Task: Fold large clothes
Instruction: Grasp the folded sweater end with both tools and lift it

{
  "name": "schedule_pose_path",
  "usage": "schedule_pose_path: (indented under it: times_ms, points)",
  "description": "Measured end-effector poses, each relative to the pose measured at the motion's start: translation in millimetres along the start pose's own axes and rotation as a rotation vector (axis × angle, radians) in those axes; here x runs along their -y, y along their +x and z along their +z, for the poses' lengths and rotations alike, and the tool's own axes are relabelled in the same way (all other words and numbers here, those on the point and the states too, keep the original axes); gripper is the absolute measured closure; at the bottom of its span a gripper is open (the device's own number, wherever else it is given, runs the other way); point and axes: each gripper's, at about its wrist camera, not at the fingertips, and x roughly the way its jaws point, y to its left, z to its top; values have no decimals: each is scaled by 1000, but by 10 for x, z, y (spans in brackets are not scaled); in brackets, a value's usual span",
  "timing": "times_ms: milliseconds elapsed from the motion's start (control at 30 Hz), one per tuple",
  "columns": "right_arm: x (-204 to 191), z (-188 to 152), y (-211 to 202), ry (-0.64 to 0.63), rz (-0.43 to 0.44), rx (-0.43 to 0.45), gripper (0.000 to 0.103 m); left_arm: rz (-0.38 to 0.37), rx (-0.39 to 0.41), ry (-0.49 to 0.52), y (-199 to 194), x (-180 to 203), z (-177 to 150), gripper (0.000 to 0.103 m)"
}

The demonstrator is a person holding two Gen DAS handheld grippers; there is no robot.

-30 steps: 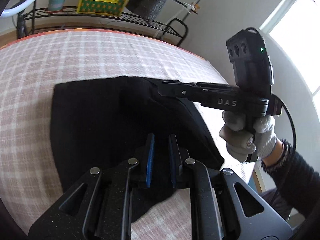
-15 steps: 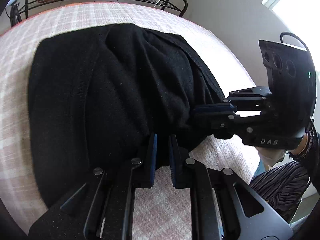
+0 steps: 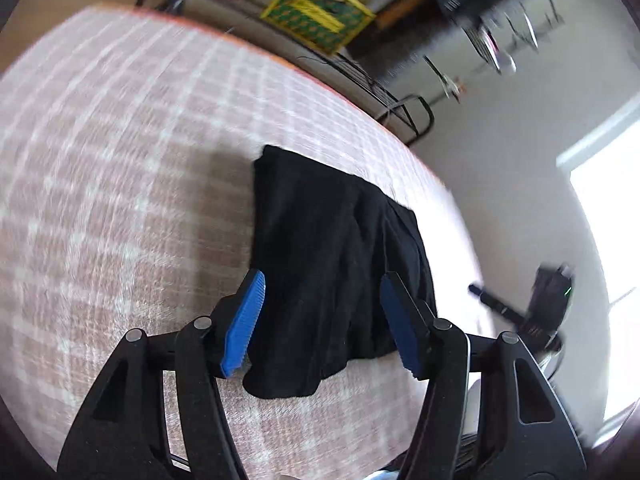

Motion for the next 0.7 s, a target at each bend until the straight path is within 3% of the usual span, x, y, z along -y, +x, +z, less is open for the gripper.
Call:
schedule_pose_path:
  times_ms: [233,400,700]
  points:
    - [441,-49,269,188,33,-45,39,-82,-37,-215,264,-468,121,41]
    - [738,-134,403,321,119,-54,39,-89,-87,-220,547,-427,124,41]
    - [844,-122,606,352,191,-82,39,-119,-149,-236,881,-487,167,41]
